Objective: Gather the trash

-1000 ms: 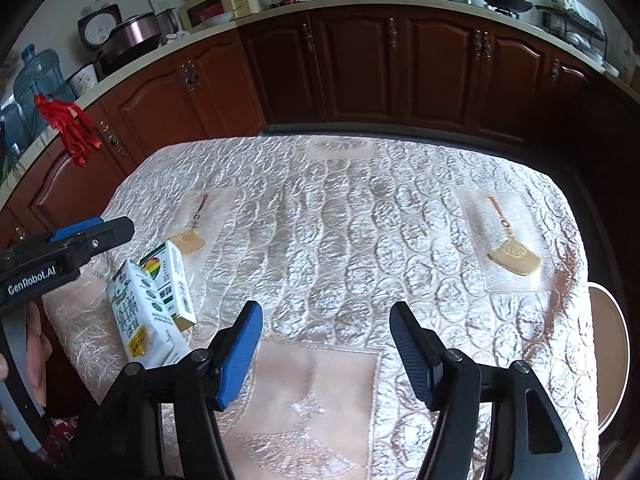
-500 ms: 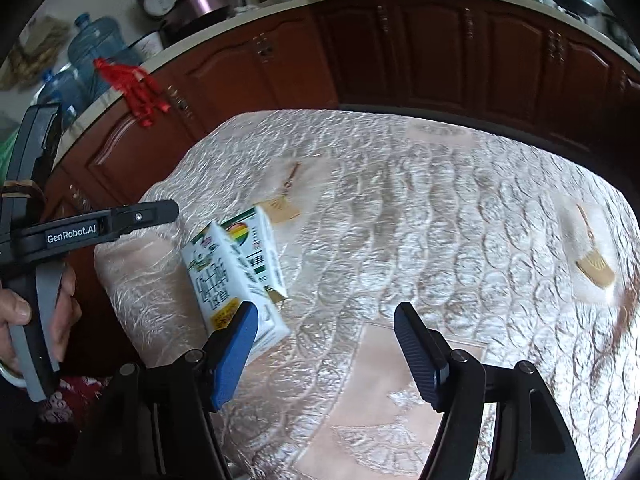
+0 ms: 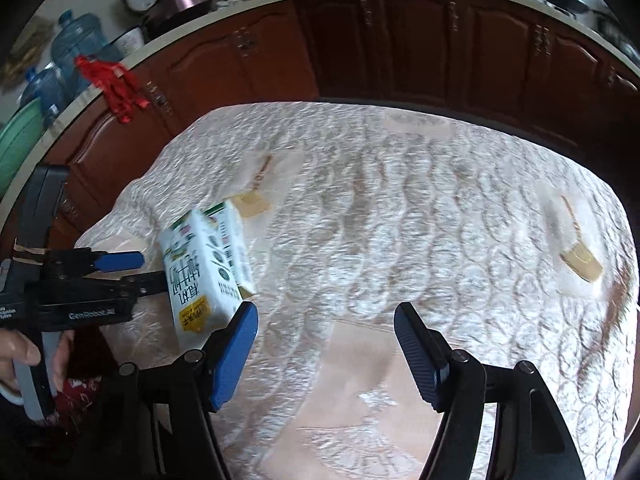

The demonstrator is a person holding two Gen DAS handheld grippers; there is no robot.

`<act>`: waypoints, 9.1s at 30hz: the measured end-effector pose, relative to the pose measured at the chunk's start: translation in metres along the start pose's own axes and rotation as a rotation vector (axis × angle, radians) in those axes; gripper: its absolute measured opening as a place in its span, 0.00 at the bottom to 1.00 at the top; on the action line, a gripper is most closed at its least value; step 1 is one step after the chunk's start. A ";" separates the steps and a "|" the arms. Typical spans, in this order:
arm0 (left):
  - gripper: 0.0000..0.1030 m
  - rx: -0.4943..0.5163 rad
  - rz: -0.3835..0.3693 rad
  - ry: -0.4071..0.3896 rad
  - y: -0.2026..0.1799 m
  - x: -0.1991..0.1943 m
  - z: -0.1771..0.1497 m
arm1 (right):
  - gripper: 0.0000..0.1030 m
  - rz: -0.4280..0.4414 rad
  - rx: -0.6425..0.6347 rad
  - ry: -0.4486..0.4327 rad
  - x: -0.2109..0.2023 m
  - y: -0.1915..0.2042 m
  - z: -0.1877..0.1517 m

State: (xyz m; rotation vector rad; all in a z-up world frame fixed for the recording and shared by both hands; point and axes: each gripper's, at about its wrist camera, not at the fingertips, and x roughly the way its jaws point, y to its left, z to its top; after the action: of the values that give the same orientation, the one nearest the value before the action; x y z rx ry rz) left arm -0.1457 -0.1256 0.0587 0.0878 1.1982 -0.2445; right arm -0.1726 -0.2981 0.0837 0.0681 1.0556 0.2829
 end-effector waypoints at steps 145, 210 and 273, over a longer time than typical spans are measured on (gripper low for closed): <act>0.68 0.459 -0.426 -0.146 -0.421 -0.008 0.034 | 0.60 -0.545 0.757 -0.149 -0.154 -0.332 -0.164; 0.68 0.411 -0.472 -0.691 -0.293 -0.174 -0.022 | 0.90 -0.863 0.517 -0.637 -0.308 -0.120 -0.148; 0.68 0.412 -0.428 -0.700 -0.297 -0.156 -0.023 | 0.91 -0.874 0.535 -0.617 -0.300 -0.123 -0.154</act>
State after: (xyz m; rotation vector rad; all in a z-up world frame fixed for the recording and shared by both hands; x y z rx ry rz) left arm -0.2892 -0.3870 0.2139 0.0926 0.4434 -0.8254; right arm -0.4201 -0.5074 0.2385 0.1544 0.4435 -0.7784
